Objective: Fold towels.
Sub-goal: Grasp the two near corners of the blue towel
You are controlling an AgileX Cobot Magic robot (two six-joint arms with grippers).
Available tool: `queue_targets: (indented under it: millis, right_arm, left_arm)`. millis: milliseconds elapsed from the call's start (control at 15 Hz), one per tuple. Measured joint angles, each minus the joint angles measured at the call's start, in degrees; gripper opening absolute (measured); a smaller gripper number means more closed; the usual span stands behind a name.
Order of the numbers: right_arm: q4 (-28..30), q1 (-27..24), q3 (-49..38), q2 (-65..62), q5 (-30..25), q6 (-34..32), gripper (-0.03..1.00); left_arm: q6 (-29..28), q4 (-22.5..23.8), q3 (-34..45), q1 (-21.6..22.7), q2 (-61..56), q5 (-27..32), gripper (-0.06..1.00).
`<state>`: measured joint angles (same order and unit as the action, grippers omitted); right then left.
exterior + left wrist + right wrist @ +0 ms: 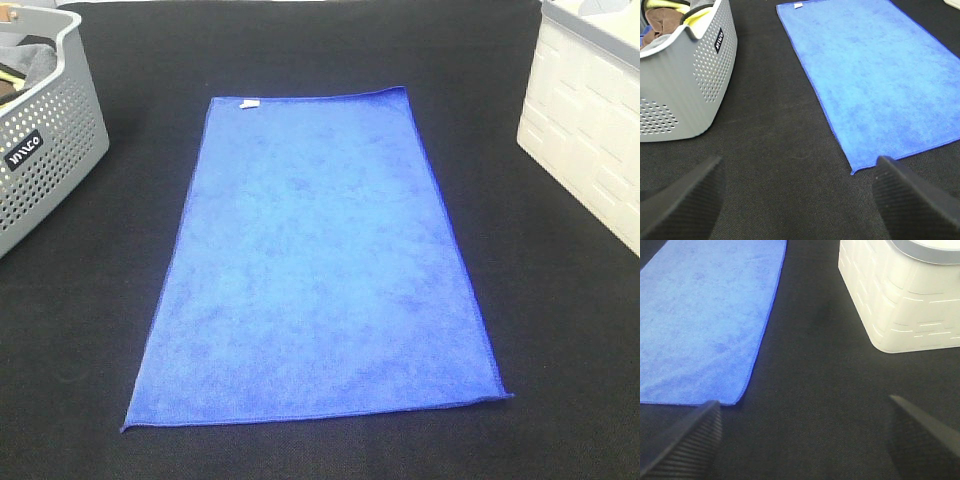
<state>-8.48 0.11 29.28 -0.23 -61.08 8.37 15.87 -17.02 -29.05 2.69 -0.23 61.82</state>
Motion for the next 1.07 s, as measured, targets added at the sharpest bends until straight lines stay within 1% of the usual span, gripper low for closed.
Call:
queue_targets:
  millis: [1067]
  right_arm:
    - [0.0,0.0,0.0,0.0,0.0,0.0,0.82]
  left_arm:
    - [0.0,0.0,0.0,0.0,0.0,0.0,0.77]
